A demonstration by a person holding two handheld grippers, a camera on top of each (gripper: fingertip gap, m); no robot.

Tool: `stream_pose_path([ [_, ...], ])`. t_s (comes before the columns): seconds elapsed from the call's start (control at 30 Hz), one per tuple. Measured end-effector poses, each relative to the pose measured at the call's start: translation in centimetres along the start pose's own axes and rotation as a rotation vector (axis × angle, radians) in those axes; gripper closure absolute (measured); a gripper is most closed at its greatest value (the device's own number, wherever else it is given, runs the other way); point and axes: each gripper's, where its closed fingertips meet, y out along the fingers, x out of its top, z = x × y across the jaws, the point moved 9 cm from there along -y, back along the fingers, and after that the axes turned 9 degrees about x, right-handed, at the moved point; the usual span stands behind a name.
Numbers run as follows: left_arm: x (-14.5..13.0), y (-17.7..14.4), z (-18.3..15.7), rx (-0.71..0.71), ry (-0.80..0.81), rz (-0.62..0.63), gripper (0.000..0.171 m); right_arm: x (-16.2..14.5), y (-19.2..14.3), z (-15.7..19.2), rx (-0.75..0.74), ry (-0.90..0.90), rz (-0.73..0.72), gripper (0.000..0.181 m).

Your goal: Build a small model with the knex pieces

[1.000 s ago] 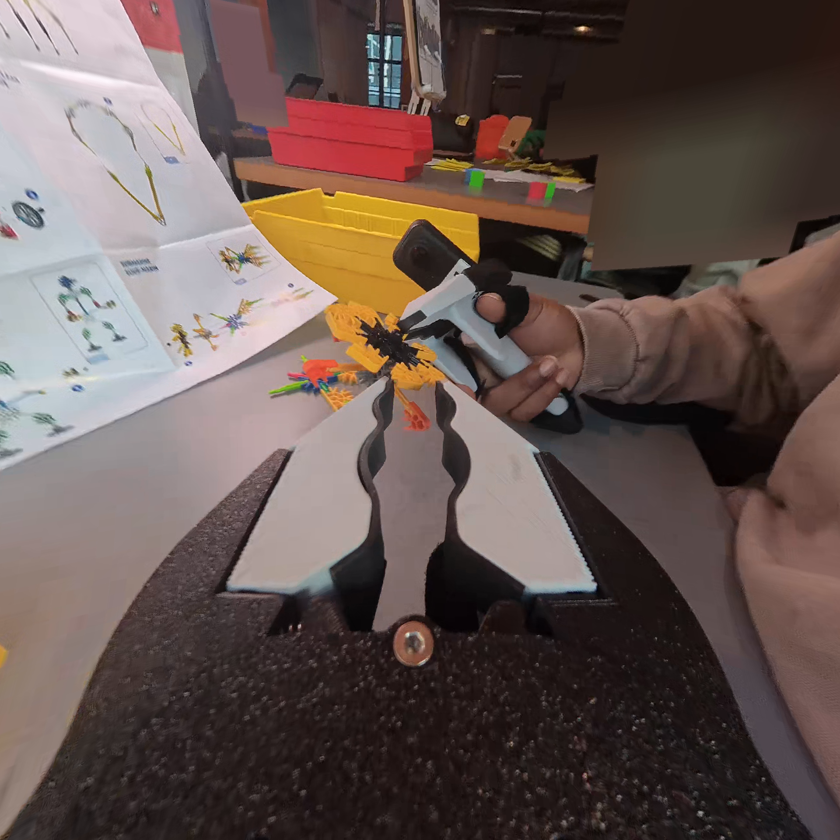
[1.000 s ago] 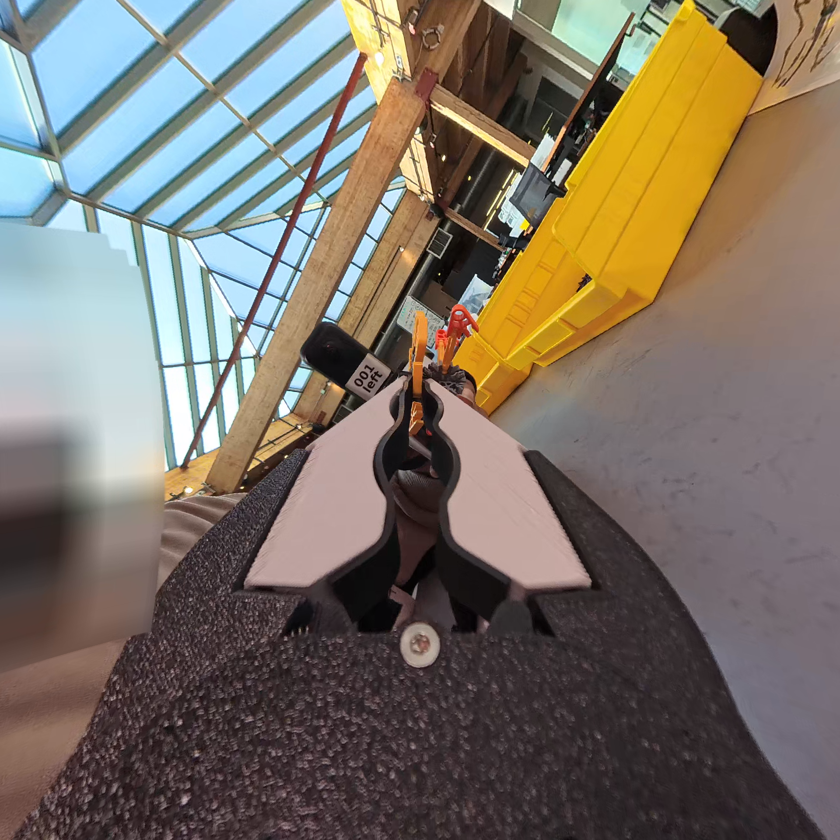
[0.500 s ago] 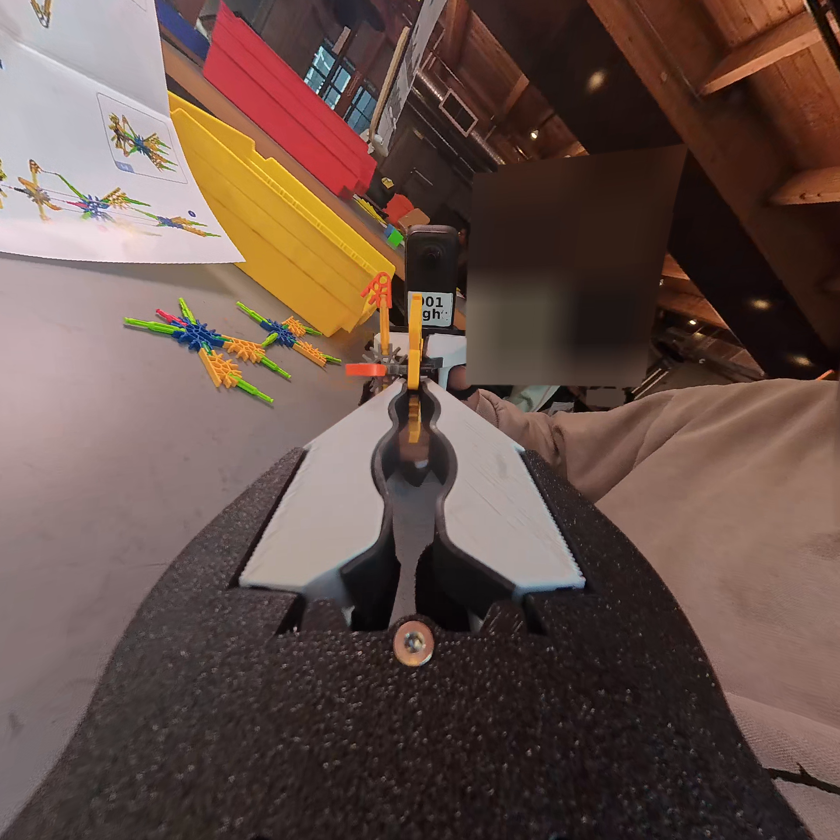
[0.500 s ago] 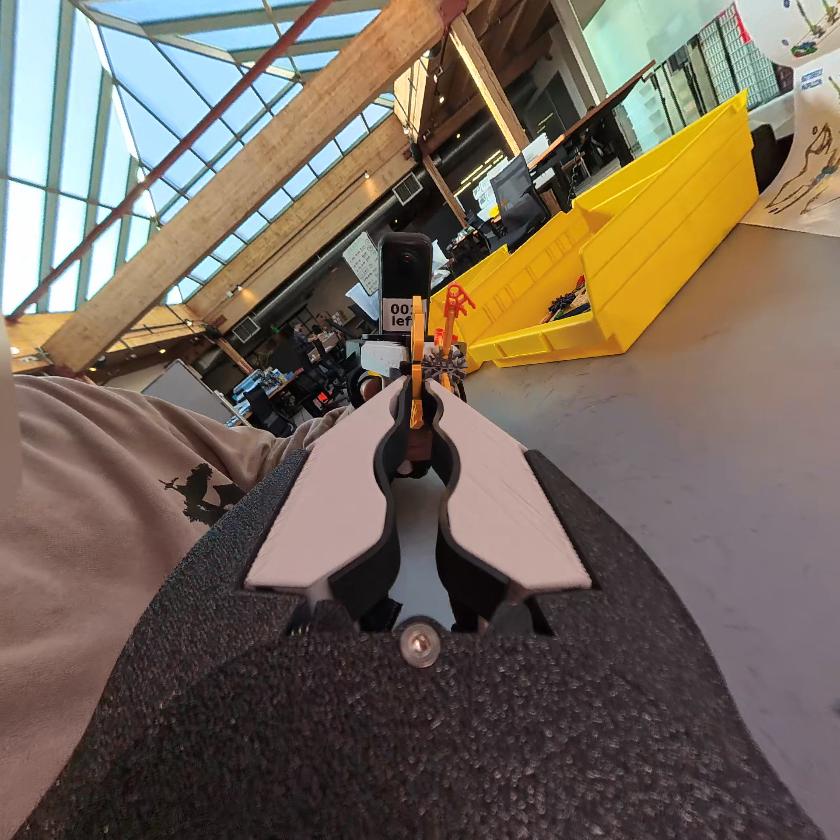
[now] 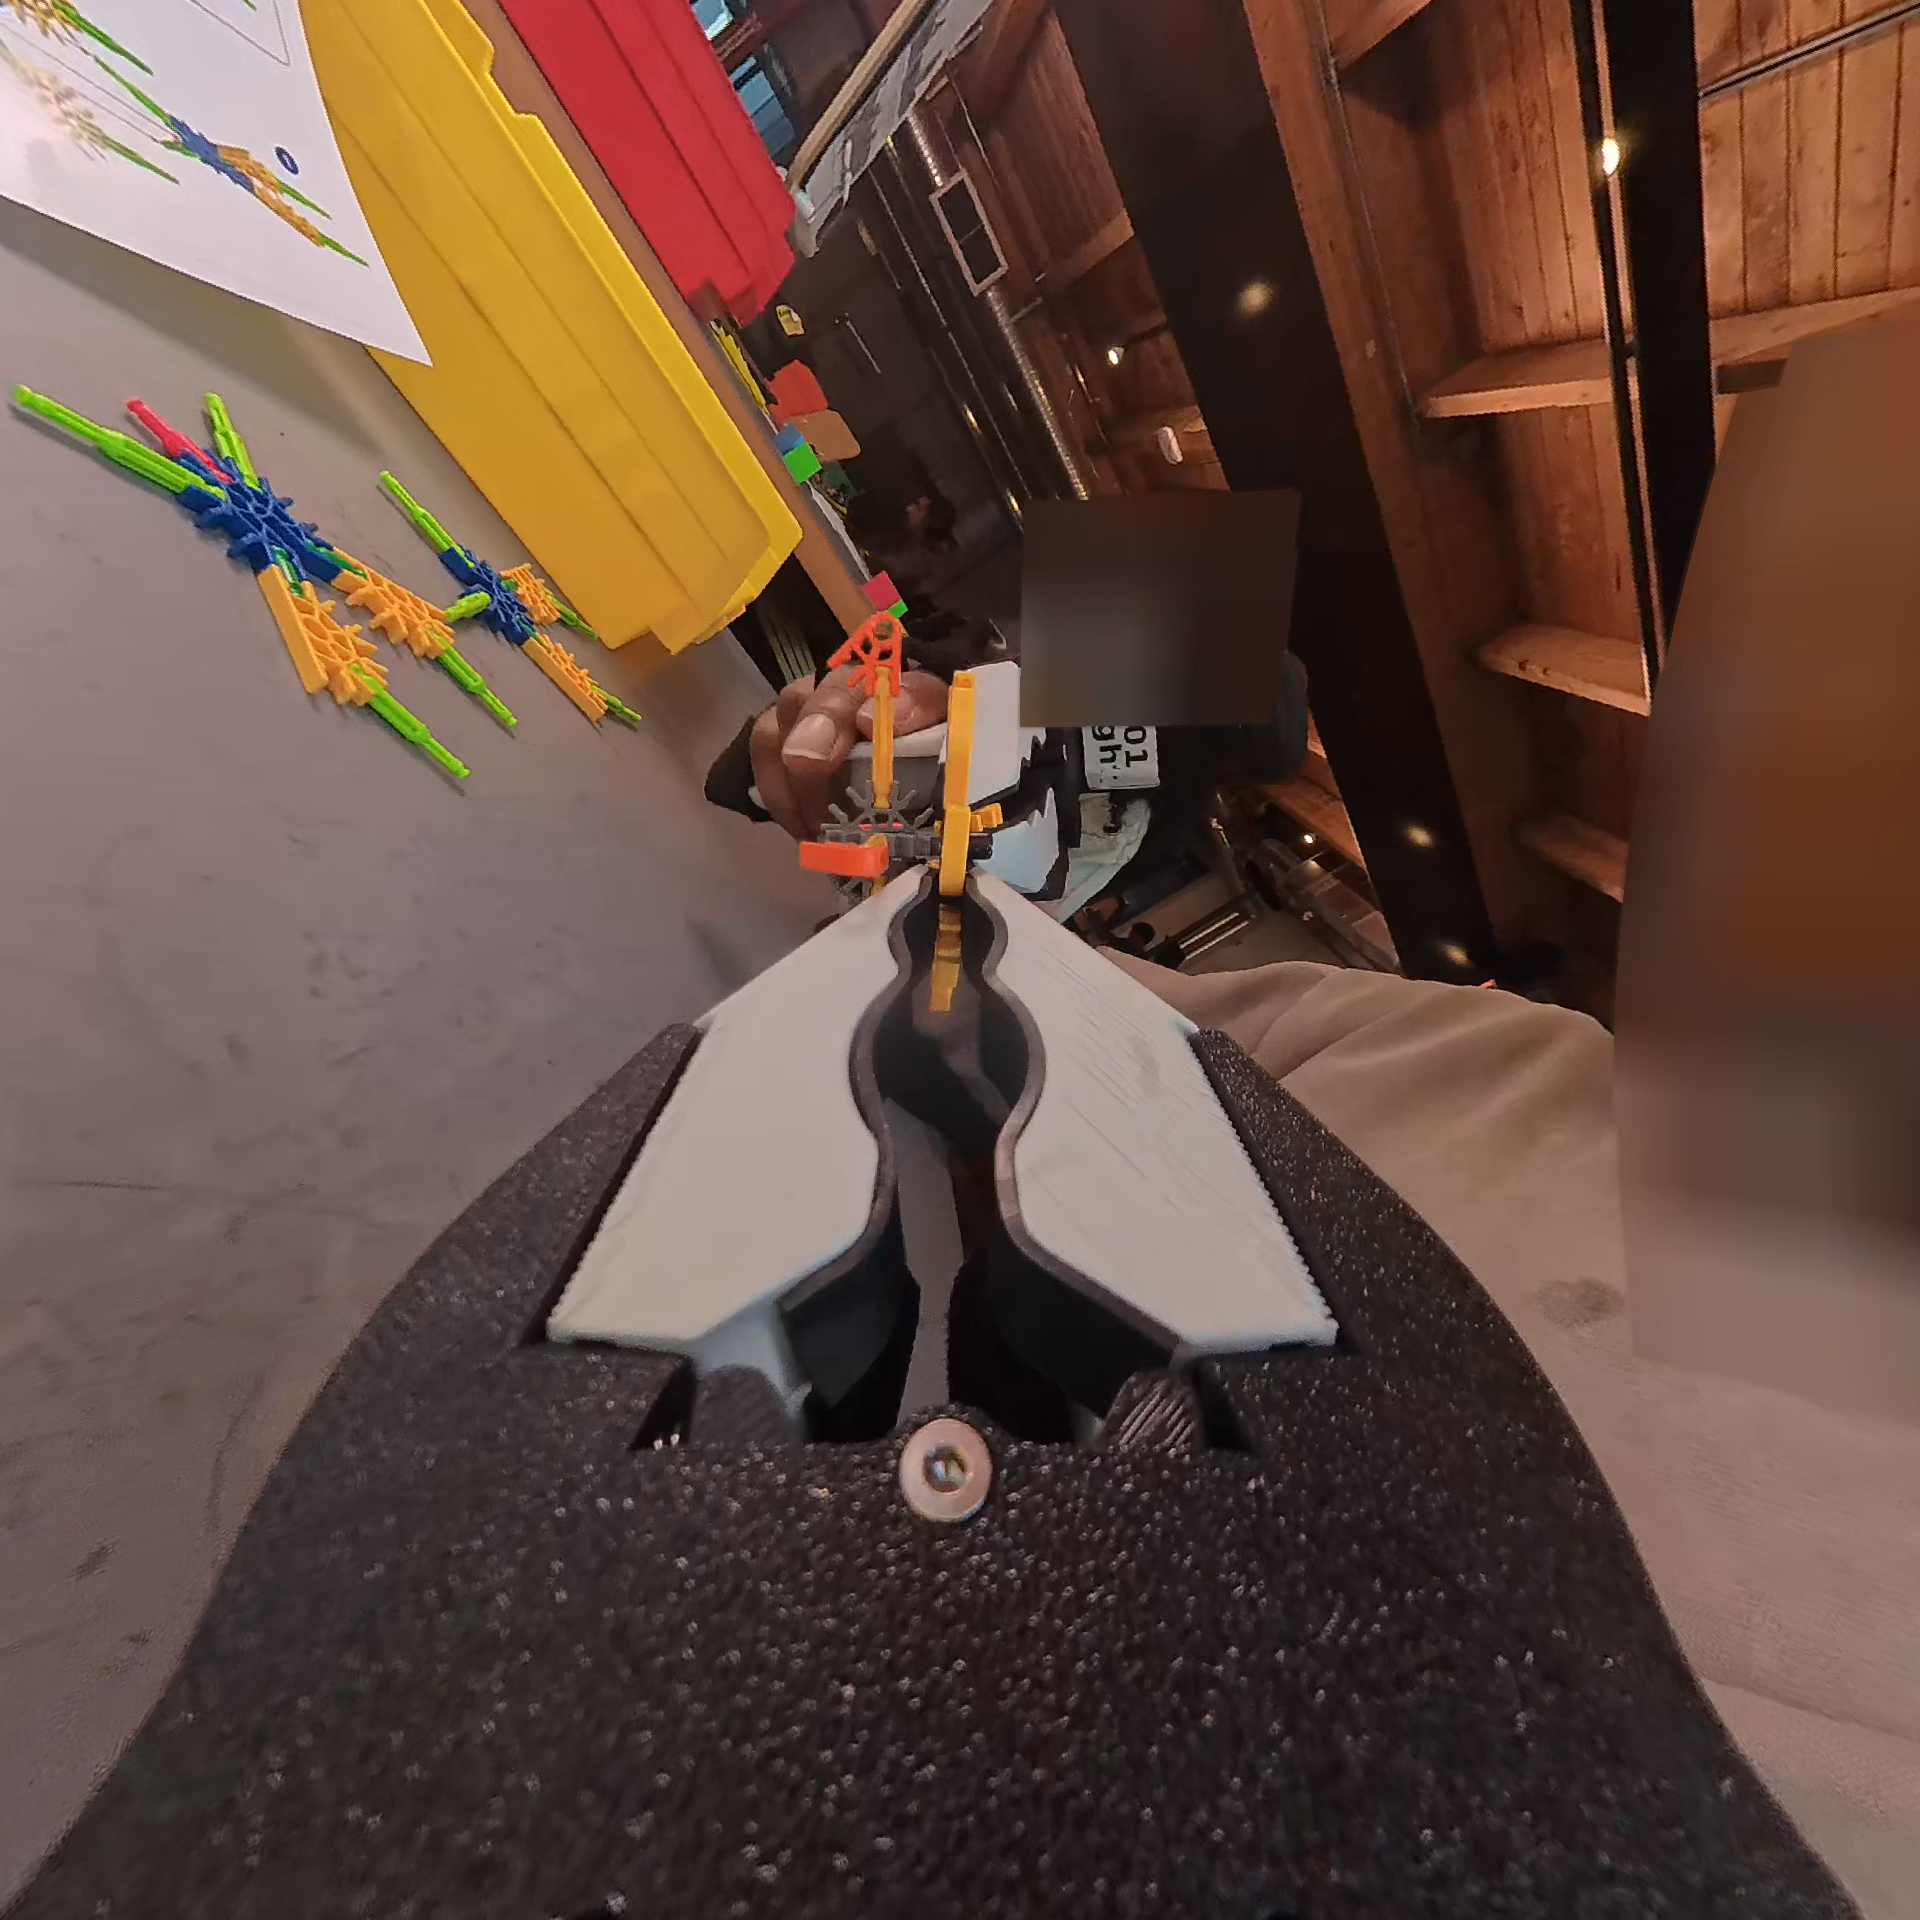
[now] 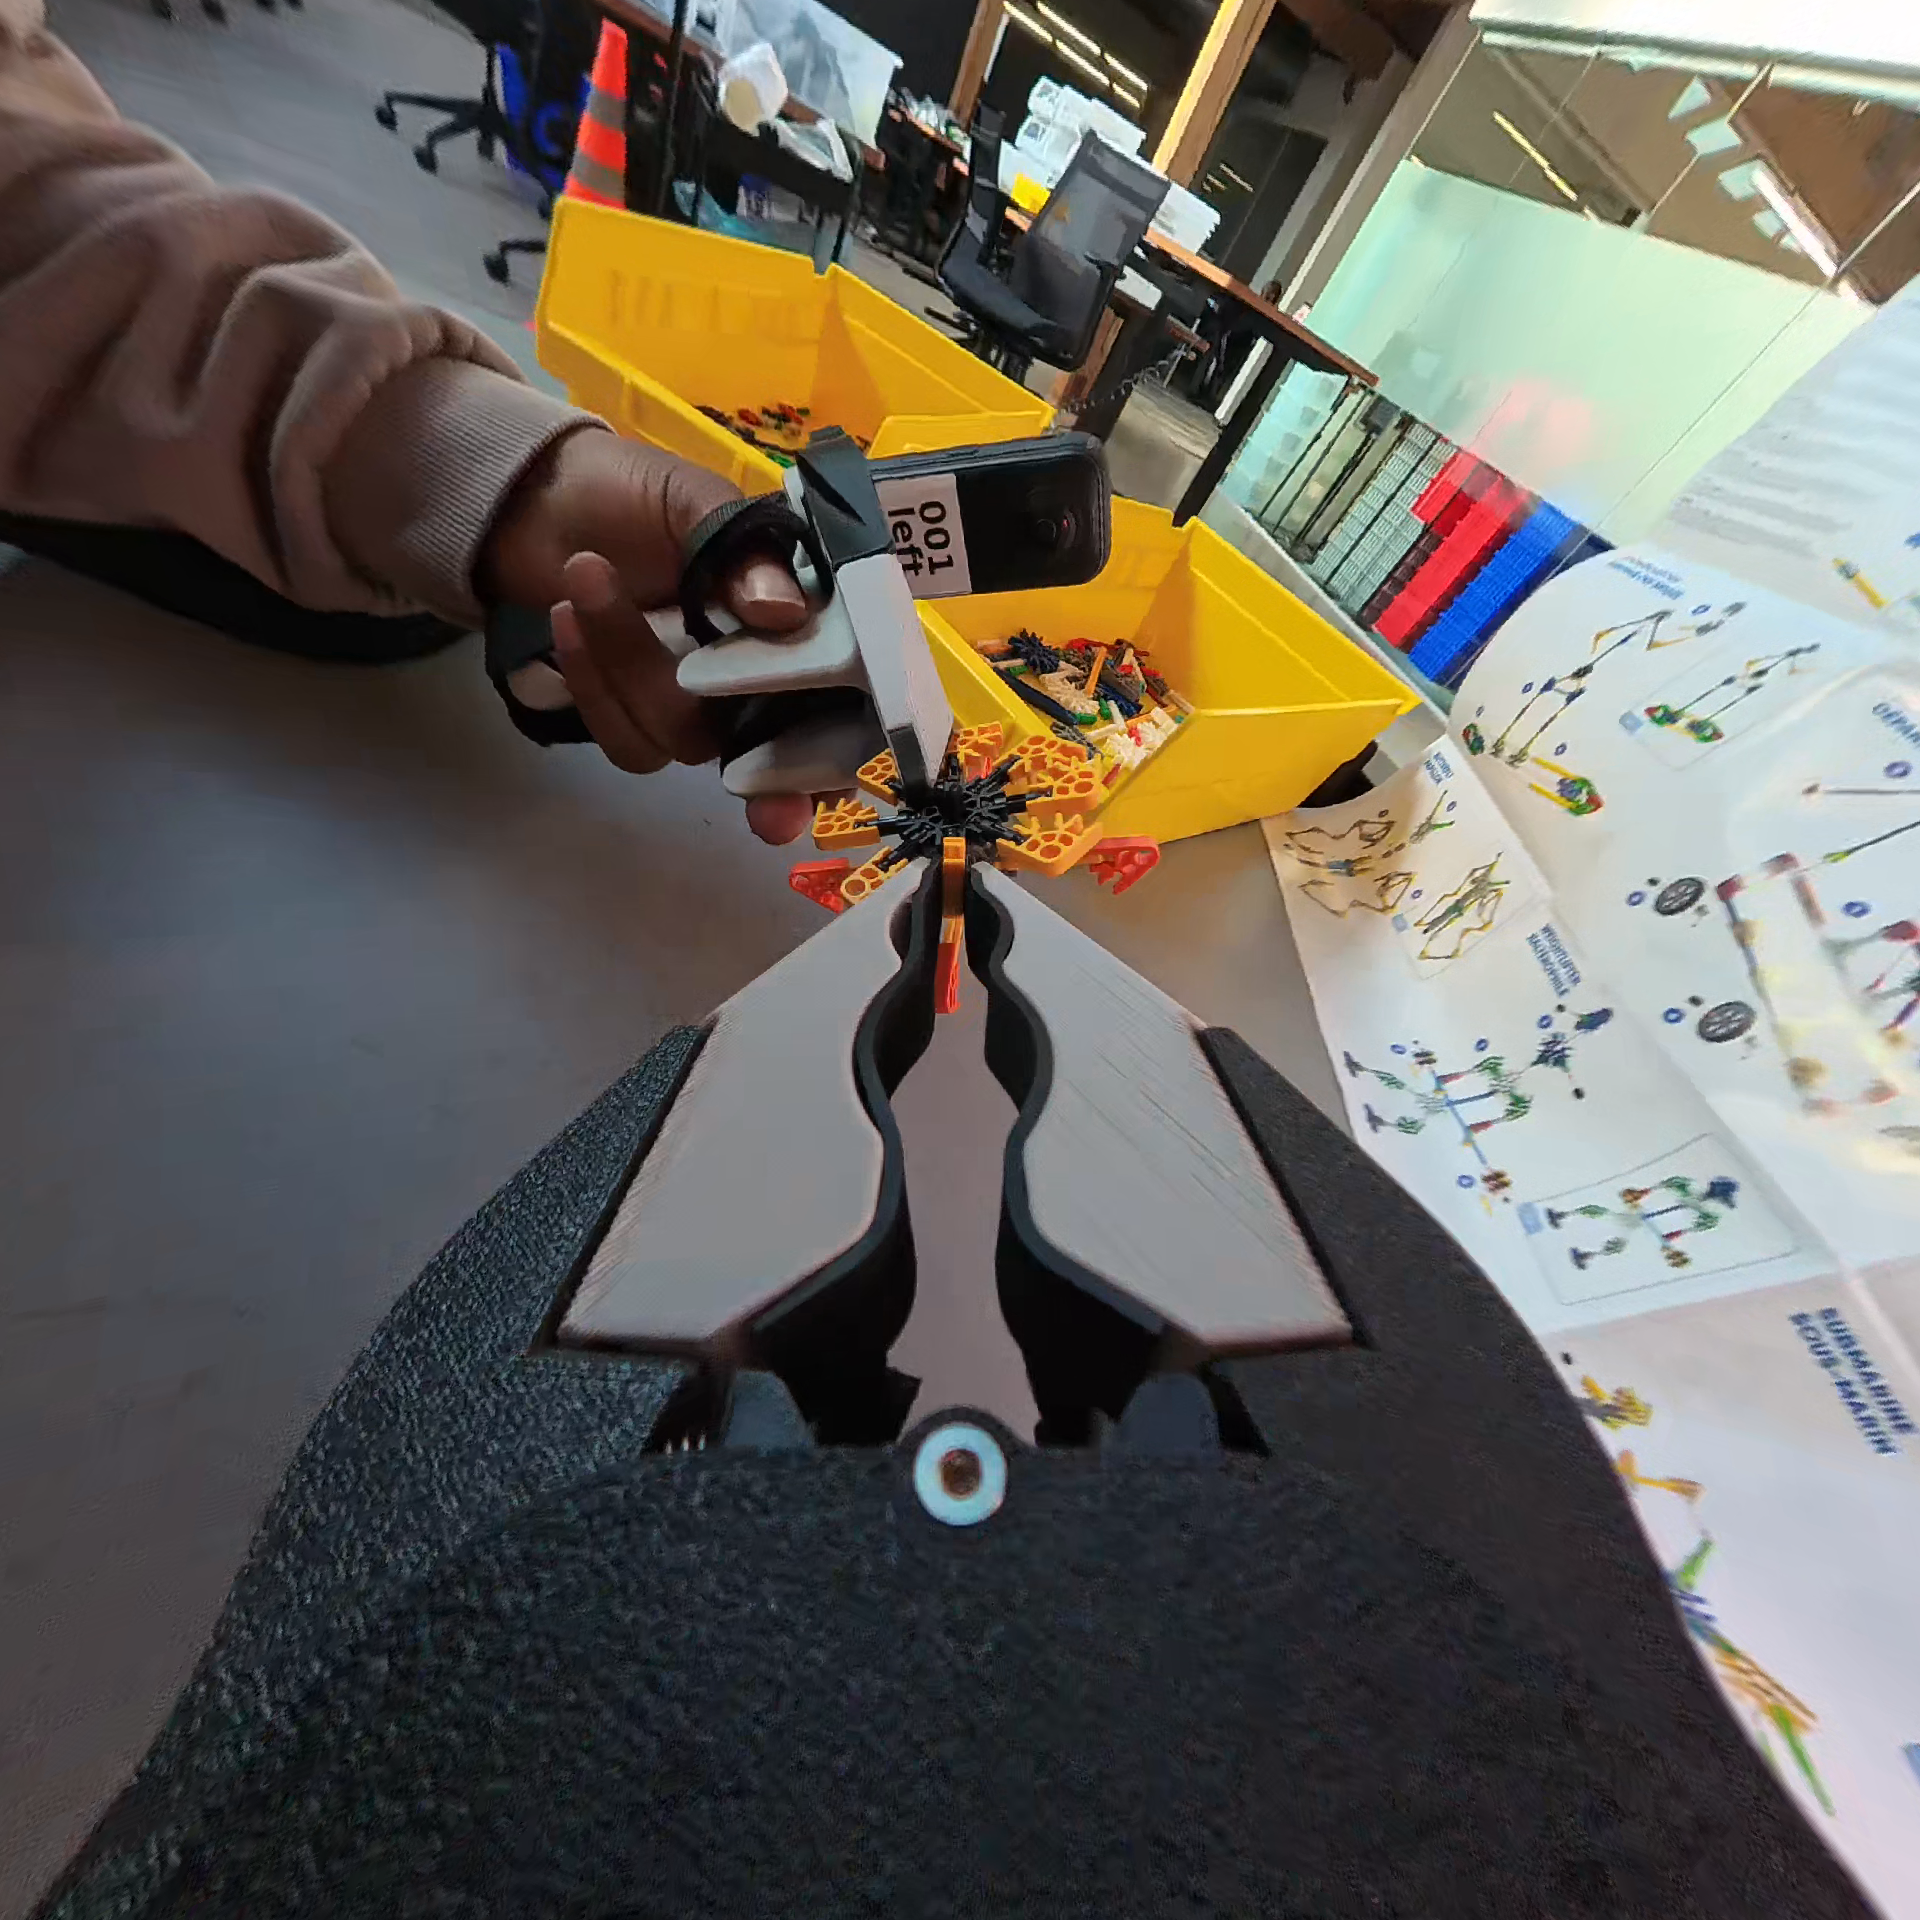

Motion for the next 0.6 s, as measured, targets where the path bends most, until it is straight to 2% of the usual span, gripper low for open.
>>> stream_pose_path([
  [0.13, 0.07, -0.05, -0.35, -0.016, 0.002, -0.005, 0.169, 0.81, -0.06, 0.36, -0.041, -0.131, 0.047, 0.18],
  [0.43, 0.14, -0.08, -1.02, -0.016, 0.063, -0.007, 0.169, 0.5, -0.33, -0.13, 0.033, 0.131, -0.109, 0.18],
  [0.6, 0.15, -0.12, -0.83, -0.012, 0.061, -0.01, 0.169, 0.25, -0.22, -0.19, 0.034, 0.15, -0.12, 0.18],
])
